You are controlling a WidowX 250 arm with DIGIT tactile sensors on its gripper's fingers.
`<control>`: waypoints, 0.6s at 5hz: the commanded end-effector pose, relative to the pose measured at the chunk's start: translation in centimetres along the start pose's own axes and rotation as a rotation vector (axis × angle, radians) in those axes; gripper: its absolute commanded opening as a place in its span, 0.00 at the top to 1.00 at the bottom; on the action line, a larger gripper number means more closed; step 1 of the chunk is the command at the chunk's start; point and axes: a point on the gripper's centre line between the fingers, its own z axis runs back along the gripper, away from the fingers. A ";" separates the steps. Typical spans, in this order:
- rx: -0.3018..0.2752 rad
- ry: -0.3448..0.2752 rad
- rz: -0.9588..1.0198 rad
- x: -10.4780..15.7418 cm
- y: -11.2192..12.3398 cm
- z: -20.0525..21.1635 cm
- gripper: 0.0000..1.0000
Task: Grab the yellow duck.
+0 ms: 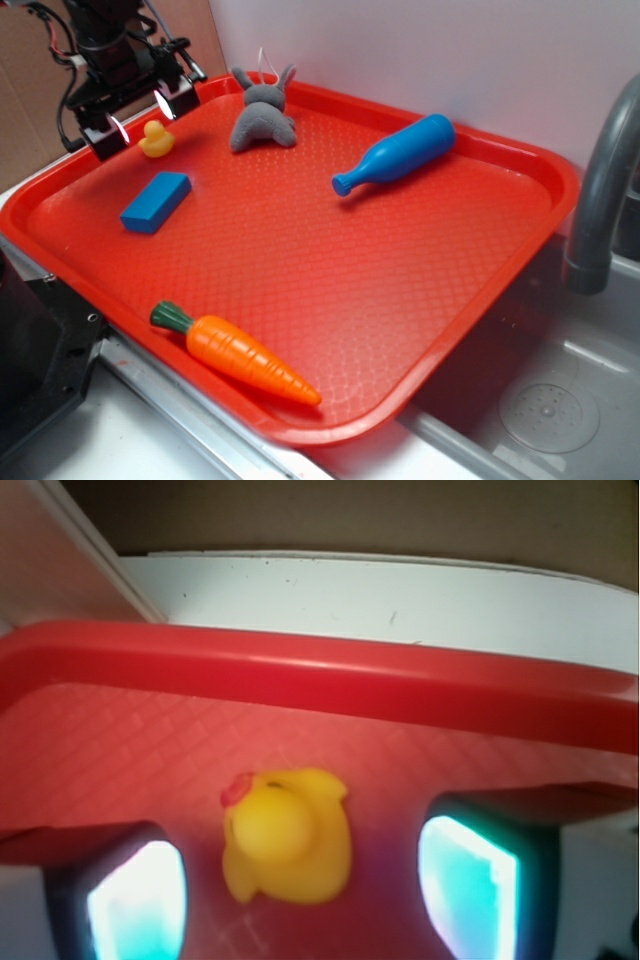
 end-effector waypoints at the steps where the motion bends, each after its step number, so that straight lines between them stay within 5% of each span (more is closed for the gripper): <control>1: -0.004 -0.058 0.007 0.8 -0.3 -1.0 0.04; 2: -0.011 -0.056 0.022 0.8 -0.3 -1.0 1.00; 3: -0.021 0.007 -0.036 0.2 -0.7 -0.2 1.00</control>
